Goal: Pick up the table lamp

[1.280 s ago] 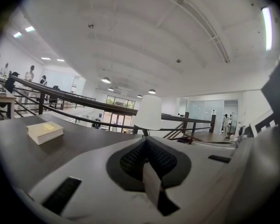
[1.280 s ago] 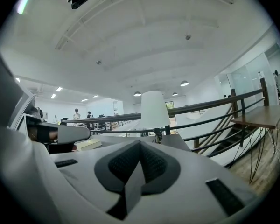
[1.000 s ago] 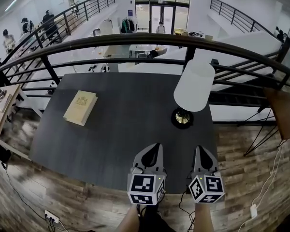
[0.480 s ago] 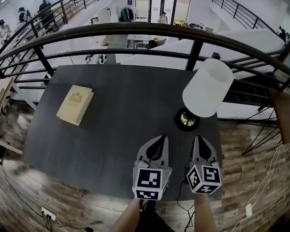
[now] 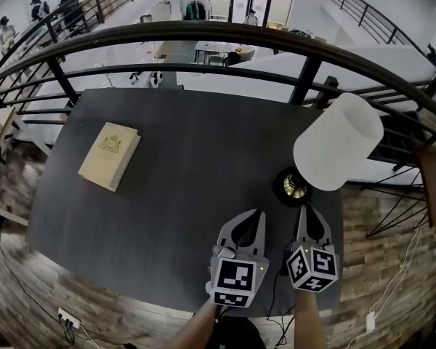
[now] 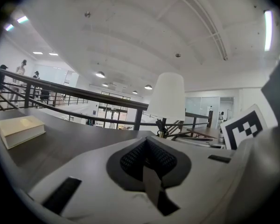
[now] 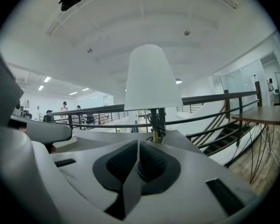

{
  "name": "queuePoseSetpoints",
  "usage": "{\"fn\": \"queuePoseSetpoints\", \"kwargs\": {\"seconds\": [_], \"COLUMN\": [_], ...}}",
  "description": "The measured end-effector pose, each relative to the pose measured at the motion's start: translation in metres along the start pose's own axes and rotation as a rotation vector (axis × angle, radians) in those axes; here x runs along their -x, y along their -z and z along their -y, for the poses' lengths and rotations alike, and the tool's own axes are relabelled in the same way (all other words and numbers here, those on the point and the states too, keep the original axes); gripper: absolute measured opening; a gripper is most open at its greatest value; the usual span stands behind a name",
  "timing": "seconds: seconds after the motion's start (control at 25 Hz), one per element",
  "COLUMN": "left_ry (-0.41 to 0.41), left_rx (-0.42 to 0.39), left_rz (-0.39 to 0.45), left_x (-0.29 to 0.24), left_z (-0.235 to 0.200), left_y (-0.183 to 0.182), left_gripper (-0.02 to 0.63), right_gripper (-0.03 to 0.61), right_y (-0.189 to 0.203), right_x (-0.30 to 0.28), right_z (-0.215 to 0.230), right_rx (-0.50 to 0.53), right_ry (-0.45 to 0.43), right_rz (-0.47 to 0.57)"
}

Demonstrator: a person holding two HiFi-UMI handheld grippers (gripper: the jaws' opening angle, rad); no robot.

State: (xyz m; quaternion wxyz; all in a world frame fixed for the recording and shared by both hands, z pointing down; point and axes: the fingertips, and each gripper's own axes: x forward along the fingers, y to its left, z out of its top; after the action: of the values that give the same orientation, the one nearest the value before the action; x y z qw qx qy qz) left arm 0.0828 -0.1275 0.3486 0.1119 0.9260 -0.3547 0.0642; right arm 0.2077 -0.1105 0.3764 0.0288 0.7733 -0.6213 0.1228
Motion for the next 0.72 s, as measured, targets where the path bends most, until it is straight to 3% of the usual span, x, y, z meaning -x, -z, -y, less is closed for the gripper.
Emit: {"fn": "queuePoseSetpoints", "kwargs": {"seconds": [0.68, 0.72], "left_ry": [-0.037, -0.04], "left_rx": [0.058, 0.061], "left_rz": [0.007, 0.007], "left_x": [-0.032, -0.033], "left_z": [-0.017, -0.017], "left_y": [0.03, 0.031], "left_gripper": [0.018, 0.018], "right_gripper": [0.044, 0.072], "right_y": [0.018, 0.02], "right_x": [-0.052, -0.053], "right_z": [0.024, 0.024], "right_rx": [-0.019, -0.016], "right_ry": [-0.002, -0.001], "right_rz": [0.02, 0.021]}}
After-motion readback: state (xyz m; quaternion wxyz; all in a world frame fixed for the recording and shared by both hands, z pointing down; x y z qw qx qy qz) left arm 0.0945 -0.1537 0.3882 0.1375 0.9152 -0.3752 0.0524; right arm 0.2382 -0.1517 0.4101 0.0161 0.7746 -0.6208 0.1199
